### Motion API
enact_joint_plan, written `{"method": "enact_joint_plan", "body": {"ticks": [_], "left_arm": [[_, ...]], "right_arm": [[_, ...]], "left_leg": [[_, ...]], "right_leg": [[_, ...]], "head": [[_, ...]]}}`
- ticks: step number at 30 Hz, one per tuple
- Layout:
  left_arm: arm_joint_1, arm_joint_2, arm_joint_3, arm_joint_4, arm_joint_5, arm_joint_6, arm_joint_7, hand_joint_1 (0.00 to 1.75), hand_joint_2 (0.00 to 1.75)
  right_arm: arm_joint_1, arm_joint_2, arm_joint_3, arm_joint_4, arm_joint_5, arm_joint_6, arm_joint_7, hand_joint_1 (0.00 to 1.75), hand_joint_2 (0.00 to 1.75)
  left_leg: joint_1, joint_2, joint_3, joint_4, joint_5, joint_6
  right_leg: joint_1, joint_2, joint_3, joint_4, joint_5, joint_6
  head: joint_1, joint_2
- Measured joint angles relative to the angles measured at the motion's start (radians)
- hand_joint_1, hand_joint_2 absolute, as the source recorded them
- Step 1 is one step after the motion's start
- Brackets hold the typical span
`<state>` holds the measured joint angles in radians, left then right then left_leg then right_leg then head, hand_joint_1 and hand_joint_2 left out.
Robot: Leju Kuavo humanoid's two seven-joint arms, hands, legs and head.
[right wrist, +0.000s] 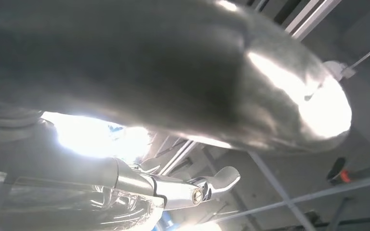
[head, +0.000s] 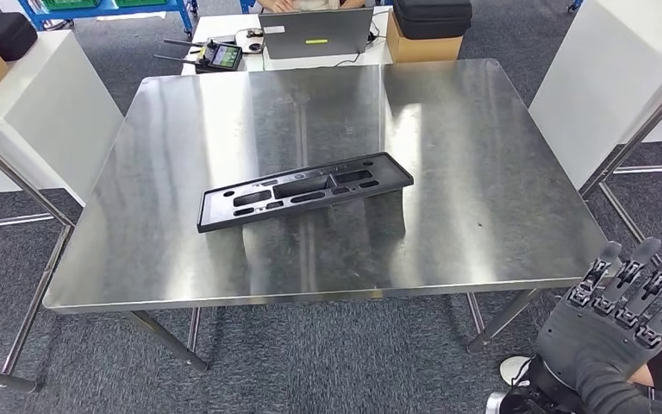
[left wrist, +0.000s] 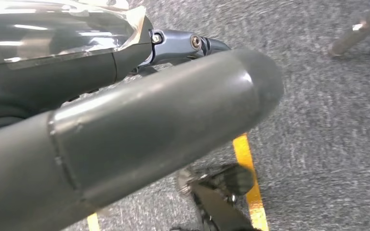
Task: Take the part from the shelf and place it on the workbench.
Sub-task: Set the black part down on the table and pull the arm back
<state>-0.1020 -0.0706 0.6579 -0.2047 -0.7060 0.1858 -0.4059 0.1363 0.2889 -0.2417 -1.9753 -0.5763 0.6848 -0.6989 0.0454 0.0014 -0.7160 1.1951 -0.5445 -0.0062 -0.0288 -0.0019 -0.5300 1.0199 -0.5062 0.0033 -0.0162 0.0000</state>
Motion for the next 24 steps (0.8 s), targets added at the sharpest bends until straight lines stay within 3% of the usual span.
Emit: {"method": "enact_joint_plan", "body": {"ticks": [1,2,3,4,6,7,8,11,13,15,17,18,19,21,22,24], "left_arm": [[0.002,0.000,0.000,0.000,0.000,0.000,-0.002,0.00,0.00],[0.004,0.000,0.000,0.000,0.000,0.000,-0.004,0.00,0.00],[0.006,0.000,0.000,0.000,0.000,0.000,-0.005,0.00,0.00],[0.008,0.000,0.000,0.000,0.000,-0.001,-0.006,0.00,0.00],[0.010,0.002,0.000,-0.001,0.000,-0.004,-0.008,0.00,0.00],[0.010,0.003,0.001,-0.001,0.000,-0.006,-0.009,0.00,0.00],[0.010,0.004,0.001,-0.002,0.000,-0.007,-0.010,0.00,0.00],[0.011,0.004,0.004,-0.002,0.000,-0.008,-0.013,0.00,0.00],[0.011,0.003,0.007,-0.002,0.001,-0.009,-0.017,0.00,0.00],[0.010,0.000,0.011,-0.002,0.001,-0.010,-0.019,0.00,0.00],[0.011,-0.003,0.015,-0.002,0.001,-0.011,-0.020,0.00,0.00],[0.012,-0.005,0.016,-0.002,0.001,-0.011,-0.020,0.00,0.00],[0.012,-0.006,0.017,-0.002,0.001,-0.011,-0.020,0.00,0.00],[0.012,-0.007,0.020,-0.002,0.001,-0.011,-0.020,0.00,0.00],[0.012,-0.007,0.021,-0.002,0.001,-0.011,-0.020,0.00,0.00],[0.012,-0.007,0.024,-0.003,0.001,-0.011,-0.021,0.00,0.00]], "right_arm": [[0.003,0.000,0.000,0.002,0.001,-0.005,0.000,0.00,0.00],[0.006,-0.001,0.000,0.004,0.002,-0.009,0.000,0.00,0.00],[0.009,-0.001,0.000,0.006,0.002,-0.013,0.000,0.00,0.00],[0.012,-0.001,0.000,0.008,0.002,-0.017,0.000,0.00,0.00],[0.015,-0.001,-0.001,0.009,0.002,-0.023,0.000,0.00,0.00],[0.016,-0.002,-0.001,0.009,0.002,-0.025,0.000,0.00,0.00],[0.017,-0.002,-0.001,0.010,0.002,-0.027,0.000,0.00,0.00],[0.019,-0.004,-0.001,0.011,0.002,-0.033,0.000,0.00,0.00],[0.023,-0.006,-0.001,0.012,0.001,-0.037,0.000,0.00,0.00],[0.029,-0.008,-0.001,0.013,-0.002,-0.040,0.000,0.00,0.00],[0.035,-0.010,-0.001,0.016,-0.006,-0.042,0.001,0.00,0.00],[0.037,-0.010,-0.002,0.018,-0.008,-0.043,0.002,0.00,0.00],[0.038,-0.010,-0.002,0.020,-0.009,-0.045,0.004,0.00,0.00],[0.036,-0.010,-0.002,0.023,-0.005,-0.053,0.014,0.00,0.00],[0.036,-0.010,-0.002,0.024,-0.002,-0.058,0.019,0.00,0.00],[0.034,-0.010,-0.002,0.026,0.005,-0.066,0.025,0.00,0.00]], "left_leg": [[-0.003,0.000,-0.014,0.063,-0.036,0.003],[-0.006,0.000,-0.016,0.102,-0.054,0.008],[-0.010,0.000,0.001,0.105,-0.051,0.015],[-0.015,-0.001,0.037,0.070,-0.034,0.026],[-0.029,-0.003,0.137,-0.065,0.001,0.057],[-0.037,-0.002,0.172,-0.118,0.013,0.067],[-0.045,-0.001,0.191,-0.150,0.019,0.074],[-0.053,0.003,0.194,-0.180,0.040,0.076],[-0.046,0.007,0.190,-0.205,0.065,0.079],[-0.043,0.010,0.171,-0.215,0.087,0.079],[-0.042,0.012,0.146,-0.213,0.105,0.075],[-0.040,0.012,0.134,-0.213,0.113,0.071],[-0.038,0.013,0.123,-0.212,0.122,0.067],[-0.035,0.013,0.105,-0.207,0.137,0.055],[-0.035,0.012,0.098,-0.204,0.143,0.047],[-0.037,0.010,0.090,-0.197,0.156,0.034]], "right_leg": [[0.007,-0.001,-0.008,0.001,0.007,-0.006],[0.014,-0.001,-0.016,0.002,0.013,-0.010],[0.021,-0.001,-0.024,0.002,0.018,-0.012],[0.028,-0.001,-0.029,0.002,0.022,-0.013],[0.036,0.000,-0.034,0.002,0.030,-0.013],[0.037,-0.001,-0.035,0.002,0.033,-0.011],[0.035,-0.002,-0.035,0.002,0.037,-0.007],[0.030,-0.003,-0.039,0.000,0.047,0.014],[0.033,-0.001,-0.059,0.031,0.017,0.016],[0.029,0.001,-0.101,0.134,-0.055,0.011],[0.019,0.001,-0.129,0.242,-0.104,0.019],[0.014,0.001,-0.122,0.255,-0.105,0.029],[0.008,0.001,-0.095,0.228,-0.089,0.043],[-0.003,0.000,0.004,0.085,-0.050,0.068],[-0.003,0.003,0.049,0.019,-0.037,0.070],[0.003,0.009,0.080,-0.045,-0.034,0.060]], "head": [[-0.002,0.000],[-0.002,0.000],[-0.002,0.000],[-0.002,0.000],[-0.001,0.000],[0.001,0.000],[0.002,0.000],[0.000,0.000],[0.002,0.000],[0.007,0.000],[0.009,0.000],[0.009,0.000],[0.009,0.000],[0.010,0.000],[0.010,0.000],[0.010,0.000]]}}
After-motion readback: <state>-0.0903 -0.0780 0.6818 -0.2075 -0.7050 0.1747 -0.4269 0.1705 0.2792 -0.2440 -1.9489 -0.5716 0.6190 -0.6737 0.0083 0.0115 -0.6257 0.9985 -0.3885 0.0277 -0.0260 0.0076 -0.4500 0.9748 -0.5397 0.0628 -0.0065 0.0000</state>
